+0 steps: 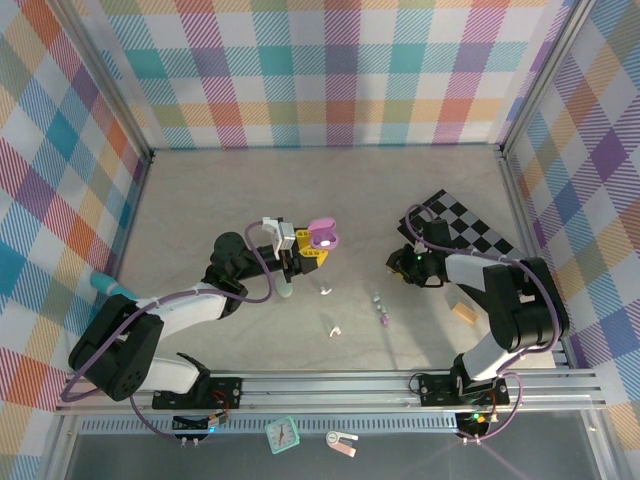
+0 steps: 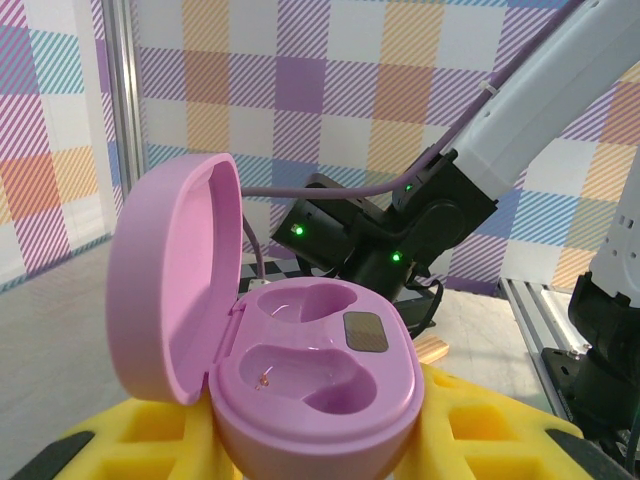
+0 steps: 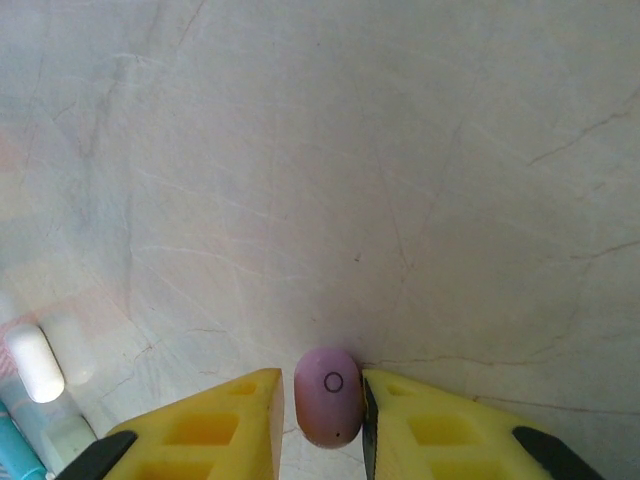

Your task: Insert wireless bluetooth earbuds into charging case

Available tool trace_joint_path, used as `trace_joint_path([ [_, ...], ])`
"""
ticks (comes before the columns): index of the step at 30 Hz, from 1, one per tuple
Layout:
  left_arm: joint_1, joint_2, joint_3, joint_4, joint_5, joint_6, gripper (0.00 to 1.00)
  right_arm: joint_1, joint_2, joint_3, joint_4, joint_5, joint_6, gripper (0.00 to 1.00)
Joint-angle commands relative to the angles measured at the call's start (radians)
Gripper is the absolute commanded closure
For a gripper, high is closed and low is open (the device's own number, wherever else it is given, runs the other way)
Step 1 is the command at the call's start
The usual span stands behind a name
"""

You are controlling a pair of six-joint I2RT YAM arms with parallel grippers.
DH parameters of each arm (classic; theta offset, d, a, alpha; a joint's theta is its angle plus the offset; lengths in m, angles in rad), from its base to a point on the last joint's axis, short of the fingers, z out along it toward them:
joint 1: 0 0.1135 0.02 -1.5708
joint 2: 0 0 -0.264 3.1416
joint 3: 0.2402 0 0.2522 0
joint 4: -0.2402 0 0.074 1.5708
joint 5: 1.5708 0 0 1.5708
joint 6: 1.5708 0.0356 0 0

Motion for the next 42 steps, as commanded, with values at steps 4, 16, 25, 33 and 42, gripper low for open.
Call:
trace_joint_path([
  [4,0.010,0.008,0.010,0.093,0.031,-0.017,0.78,-0.004,0.022,0.021,0.044,-0.028,0.022,0.70],
  [16,0.010,0.026,0.007,0.138,0.035,-0.045,0.78,-0.003,0.035,0.015,0.055,-0.016,0.040,0.79],
  [25,0.009,0.031,0.005,0.146,0.034,-0.049,0.78,-0.003,0.023,0.015,0.028,0.000,0.020,0.82],
  [33,0.009,0.037,0.008,0.146,0.035,-0.046,0.78,-0.001,-0.064,0.017,-0.040,0.011,-0.024,0.81],
  [42,0.009,0.056,0.020,0.105,0.031,-0.025,0.78,0.044,-0.206,0.066,-0.253,0.115,-0.063,0.80],
])
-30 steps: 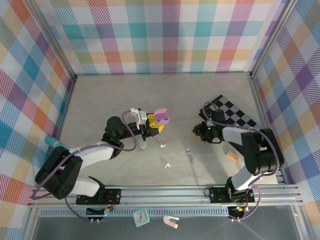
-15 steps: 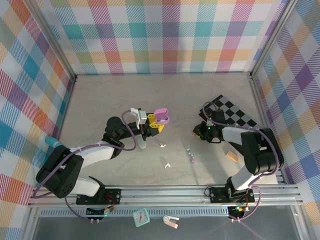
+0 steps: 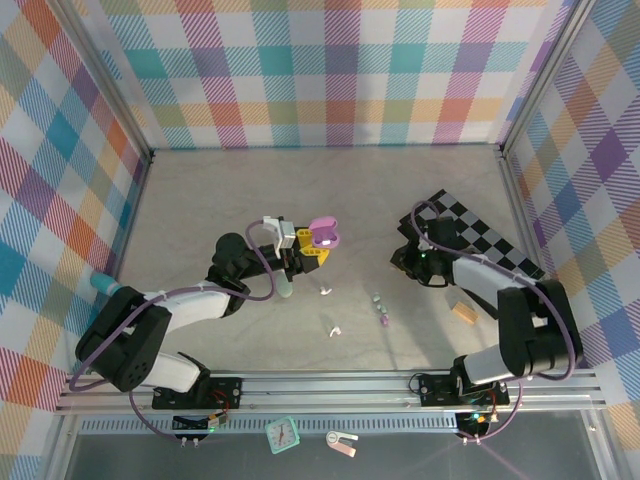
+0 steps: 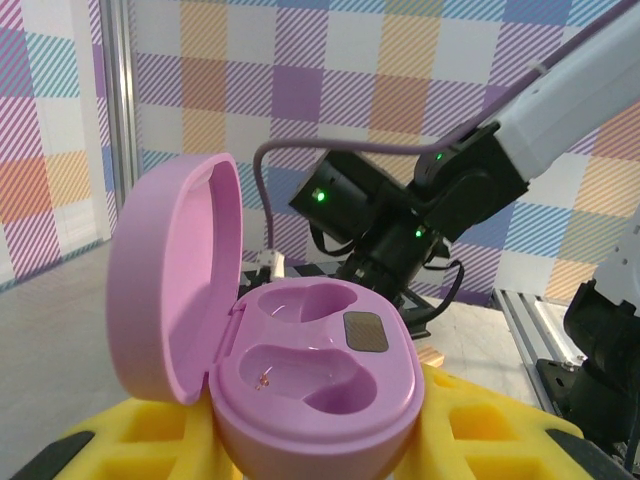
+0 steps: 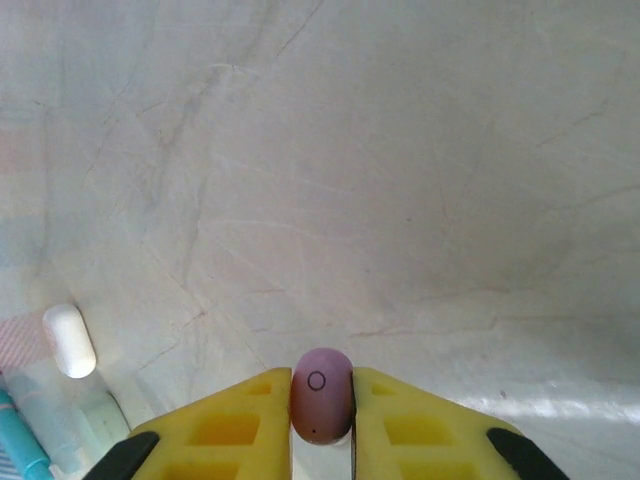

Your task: Insert wireless bluetooth earbuds into charging case

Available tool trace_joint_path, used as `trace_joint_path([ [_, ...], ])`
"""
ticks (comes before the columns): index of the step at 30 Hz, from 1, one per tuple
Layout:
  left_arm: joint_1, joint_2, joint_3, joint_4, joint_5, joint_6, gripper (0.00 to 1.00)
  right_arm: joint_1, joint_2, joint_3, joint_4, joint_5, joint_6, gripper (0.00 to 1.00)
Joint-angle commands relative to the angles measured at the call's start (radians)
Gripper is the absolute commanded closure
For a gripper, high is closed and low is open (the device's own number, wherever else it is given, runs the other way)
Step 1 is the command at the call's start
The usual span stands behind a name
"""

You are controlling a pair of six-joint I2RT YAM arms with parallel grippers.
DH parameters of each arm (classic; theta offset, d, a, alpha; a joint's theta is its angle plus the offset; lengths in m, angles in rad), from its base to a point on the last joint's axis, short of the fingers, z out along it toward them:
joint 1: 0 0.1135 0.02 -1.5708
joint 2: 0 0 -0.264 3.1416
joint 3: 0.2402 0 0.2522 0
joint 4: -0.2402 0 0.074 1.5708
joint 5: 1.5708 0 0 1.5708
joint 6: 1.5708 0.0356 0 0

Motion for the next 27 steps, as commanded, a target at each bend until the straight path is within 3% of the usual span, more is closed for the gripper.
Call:
trace_joint_path([
  [1,0.009,-0.001,0.023,-0.002,0.023,0.032,0.78,0.038,-0.050,0.066,-0.155,0.095,-0.040,0.79],
  [5,0.009,0.007,0.036,-0.025,0.021,0.050,0.78,0.103,-0.092,0.126,-0.266,0.206,-0.064,0.79],
  [11,0.011,0.050,0.053,-0.028,0.010,0.052,0.78,0.164,-0.148,0.177,-0.303,0.221,-0.099,0.77],
  [27,0.009,0.062,0.105,-0.159,0.003,0.080,0.78,0.288,-0.289,0.287,-0.211,0.027,-0.287,0.76],
])
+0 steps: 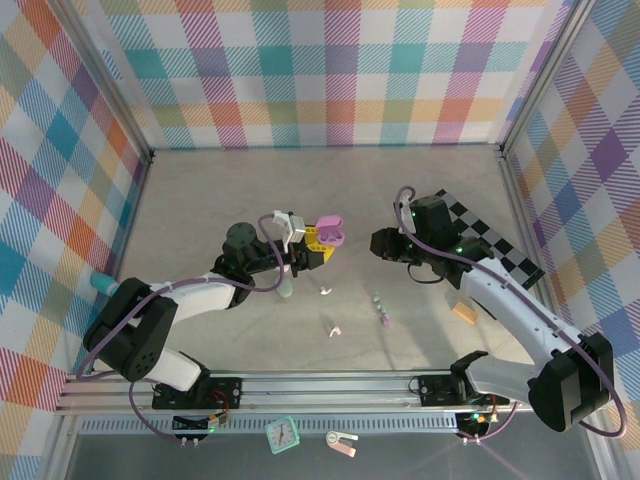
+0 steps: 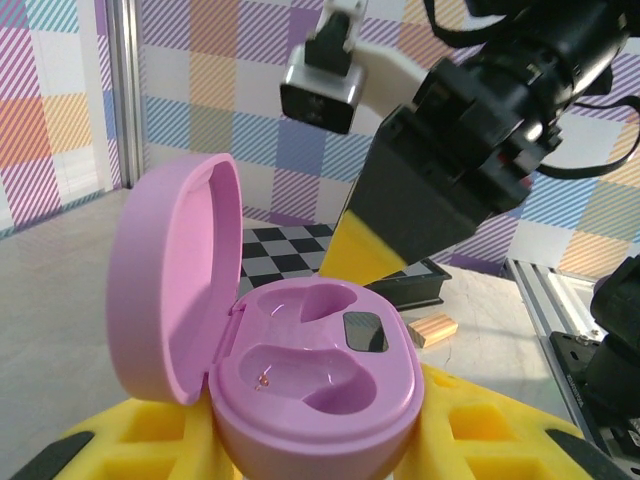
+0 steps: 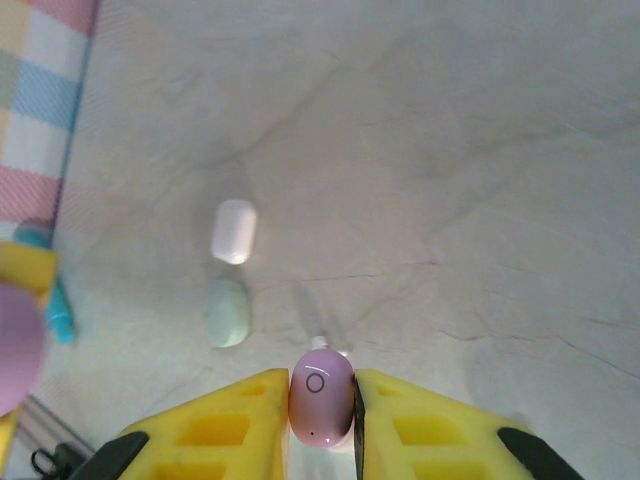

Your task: Insert wireless bluetooth earbuds into charging case

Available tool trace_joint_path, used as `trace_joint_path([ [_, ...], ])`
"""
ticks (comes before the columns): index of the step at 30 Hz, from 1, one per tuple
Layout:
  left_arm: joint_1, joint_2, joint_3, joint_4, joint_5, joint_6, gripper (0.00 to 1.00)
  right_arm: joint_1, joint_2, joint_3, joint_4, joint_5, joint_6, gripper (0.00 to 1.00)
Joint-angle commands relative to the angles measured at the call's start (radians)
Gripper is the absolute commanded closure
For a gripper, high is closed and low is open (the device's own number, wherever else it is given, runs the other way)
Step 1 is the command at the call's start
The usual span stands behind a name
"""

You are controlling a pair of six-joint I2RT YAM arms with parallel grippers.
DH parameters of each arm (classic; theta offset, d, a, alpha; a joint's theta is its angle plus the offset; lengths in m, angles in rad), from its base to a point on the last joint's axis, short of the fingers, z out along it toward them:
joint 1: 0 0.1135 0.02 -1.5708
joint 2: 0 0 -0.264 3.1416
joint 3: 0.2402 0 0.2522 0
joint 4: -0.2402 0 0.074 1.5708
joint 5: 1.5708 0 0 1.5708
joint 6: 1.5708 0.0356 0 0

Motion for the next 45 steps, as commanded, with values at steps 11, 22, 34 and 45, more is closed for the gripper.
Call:
trace_joint_path([
  [11,0.009,-0.022,0.015,-0.021,0.023,0.025,0.78,0.070,-0.042,0.041,0.208,-0.203,-0.113,0.76],
  [22,0.009,-0.044,-0.003,-0.022,0.053,0.035,0.78,0.091,0.023,0.087,0.236,-0.265,-0.148,0.77],
  [34,0.009,-0.056,-0.007,-0.010,0.082,0.030,0.79,0.097,0.057,0.082,0.246,-0.245,-0.157,0.78],
  [45,0.009,-0.061,-0.007,0.012,0.084,0.010,0.81,0.099,0.074,0.066,0.249,-0.252,-0.162,0.78],
])
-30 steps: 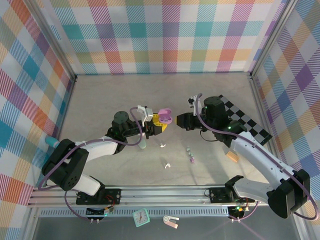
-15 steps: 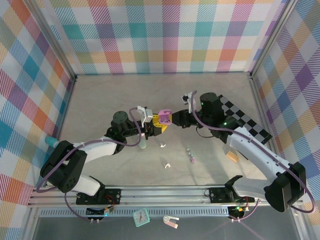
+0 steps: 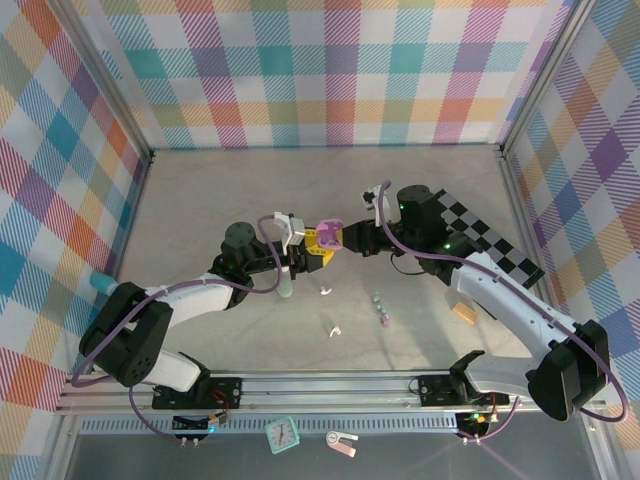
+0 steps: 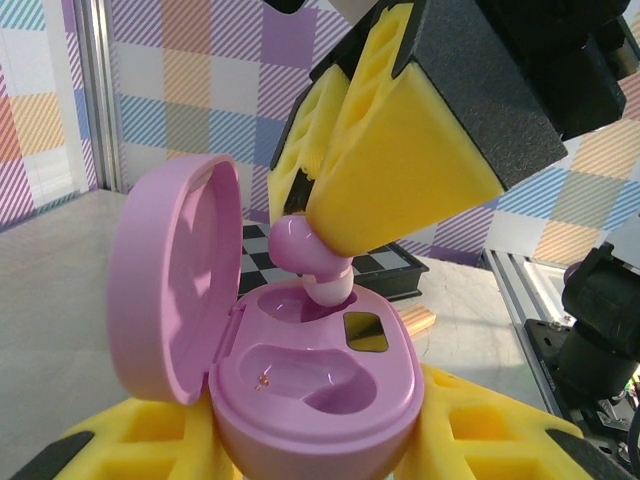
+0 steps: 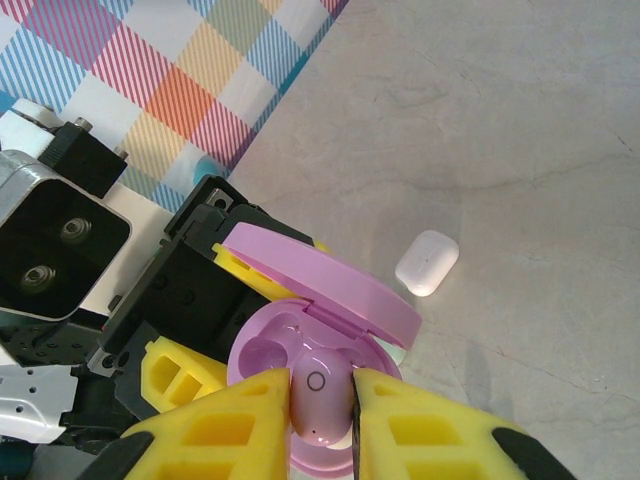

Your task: Insert wireless bluetooth earbuds into charging case

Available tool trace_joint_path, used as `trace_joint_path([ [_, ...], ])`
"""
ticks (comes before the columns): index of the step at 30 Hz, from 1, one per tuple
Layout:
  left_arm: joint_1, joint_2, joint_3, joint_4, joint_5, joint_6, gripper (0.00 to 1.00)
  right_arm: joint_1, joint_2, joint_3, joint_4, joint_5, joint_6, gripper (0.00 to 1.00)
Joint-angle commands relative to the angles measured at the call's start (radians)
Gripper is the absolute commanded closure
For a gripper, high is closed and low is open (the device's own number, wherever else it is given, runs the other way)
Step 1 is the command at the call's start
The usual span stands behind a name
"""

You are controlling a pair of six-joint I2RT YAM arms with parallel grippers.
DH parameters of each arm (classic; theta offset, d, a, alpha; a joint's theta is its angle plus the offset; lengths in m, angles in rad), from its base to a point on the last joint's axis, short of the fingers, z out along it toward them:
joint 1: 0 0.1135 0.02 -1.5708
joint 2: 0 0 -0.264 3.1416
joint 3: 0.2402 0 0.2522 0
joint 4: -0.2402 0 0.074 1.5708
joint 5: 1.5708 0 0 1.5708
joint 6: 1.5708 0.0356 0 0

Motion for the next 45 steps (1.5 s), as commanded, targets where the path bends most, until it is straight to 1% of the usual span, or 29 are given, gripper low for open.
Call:
trace_joint_path([
  [1,0.009,-0.030,-0.008,0.052,0.035,-0.006,0.81,0.006,0.012,-0.003,0.032,-0.014,-0.031,0.78],
  [7,0.009,-0.032,-0.007,0.057,0.034,-0.010,0.81,0.007,0.016,0.000,0.014,-0.027,-0.053,0.77],
  [13,0.009,-0.034,-0.004,0.058,0.034,-0.011,0.81,0.007,0.003,0.007,0.002,-0.012,-0.067,0.66],
  [20,0.009,-0.033,-0.010,0.059,0.021,0.001,0.81,0.007,-0.051,0.002,-0.010,0.048,-0.077,0.58],
  [23,0.011,-0.032,-0.019,0.057,0.008,0.011,0.81,0.006,-0.112,-0.041,0.020,0.118,-0.066,0.52],
  [26,0.014,-0.035,-0.026,0.055,-0.002,0.020,0.81,0.006,-0.187,-0.097,0.019,0.213,-0.045,0.47],
  [28,0.015,-0.038,-0.030,0.053,-0.004,0.021,0.81,0.003,-0.237,-0.132,-0.021,0.288,-0.029,0.45],
  [31,0.015,-0.041,-0.031,0.042,-0.004,0.029,0.81,-0.001,-0.296,-0.176,-0.122,0.390,0.007,0.45],
  [34,0.018,-0.047,-0.031,0.028,-0.008,0.040,0.81,-0.005,-0.350,-0.228,-0.214,0.436,0.065,0.45],
  [36,0.019,-0.046,-0.030,0.026,-0.011,0.045,0.81,-0.006,-0.367,-0.258,-0.281,0.440,0.114,0.45],
  [39,0.020,-0.041,-0.025,0.028,-0.012,0.048,0.81,-0.005,-0.350,-0.294,-0.386,0.433,0.201,0.45],
  [42,0.021,-0.037,-0.022,0.029,-0.013,0.052,0.81,-0.005,-0.286,-0.318,-0.452,0.369,0.247,0.46],
  [45,0.022,-0.034,-0.020,0.029,-0.012,0.054,0.81,-0.003,-0.210,-0.355,-0.442,0.269,0.294,0.46],
])
